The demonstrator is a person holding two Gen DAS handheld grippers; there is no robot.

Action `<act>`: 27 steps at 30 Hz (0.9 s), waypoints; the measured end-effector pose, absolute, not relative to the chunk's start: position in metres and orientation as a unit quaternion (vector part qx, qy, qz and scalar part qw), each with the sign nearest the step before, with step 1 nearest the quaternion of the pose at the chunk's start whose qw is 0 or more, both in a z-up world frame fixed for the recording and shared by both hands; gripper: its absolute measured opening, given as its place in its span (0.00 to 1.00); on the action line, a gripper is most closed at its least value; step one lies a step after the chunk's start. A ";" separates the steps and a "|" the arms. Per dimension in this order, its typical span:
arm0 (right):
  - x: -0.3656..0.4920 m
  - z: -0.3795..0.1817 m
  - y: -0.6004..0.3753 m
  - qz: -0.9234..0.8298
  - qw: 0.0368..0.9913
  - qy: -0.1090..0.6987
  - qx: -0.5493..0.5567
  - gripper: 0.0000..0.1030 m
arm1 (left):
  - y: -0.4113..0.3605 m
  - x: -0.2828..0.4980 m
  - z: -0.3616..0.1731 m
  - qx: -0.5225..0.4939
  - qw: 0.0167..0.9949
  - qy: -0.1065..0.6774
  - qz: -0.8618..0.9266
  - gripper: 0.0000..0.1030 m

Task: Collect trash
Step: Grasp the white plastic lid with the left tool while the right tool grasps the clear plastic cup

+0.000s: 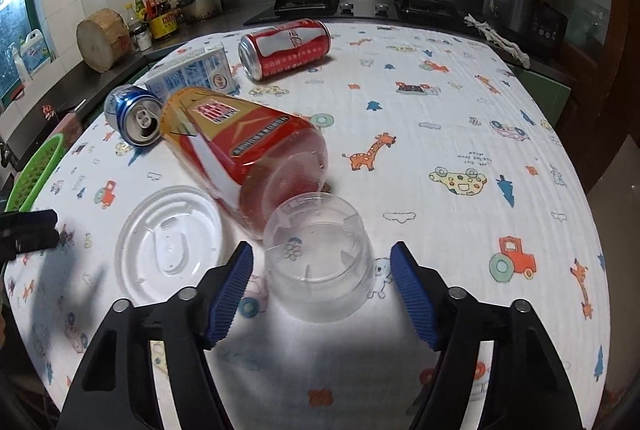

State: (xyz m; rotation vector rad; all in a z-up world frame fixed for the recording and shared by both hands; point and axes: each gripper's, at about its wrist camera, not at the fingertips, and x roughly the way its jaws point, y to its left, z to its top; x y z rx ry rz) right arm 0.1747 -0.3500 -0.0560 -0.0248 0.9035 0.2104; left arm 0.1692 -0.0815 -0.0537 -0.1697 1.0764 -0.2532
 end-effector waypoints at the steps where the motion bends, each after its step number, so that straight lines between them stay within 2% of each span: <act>1: 0.177 -0.057 -0.351 0.103 0.894 0.437 -0.011 0.62 | -0.085 0.169 -0.055 -0.075 0.847 0.511 -0.124 0.90; 4: 0.177 -0.059 -0.351 0.110 0.893 0.436 -0.012 0.57 | -0.100 0.172 -0.057 -0.056 0.843 0.515 -0.142 0.90; 16: 0.160 -0.043 -0.365 0.117 0.898 0.424 0.001 0.56 | -0.155 0.172 -0.061 0.022 0.833 0.513 -0.205 0.95; 27: 0.144 -0.034 -0.373 0.119 0.903 0.413 0.005 0.56 | -0.190 0.183 -0.073 0.098 0.819 0.512 -0.239 0.95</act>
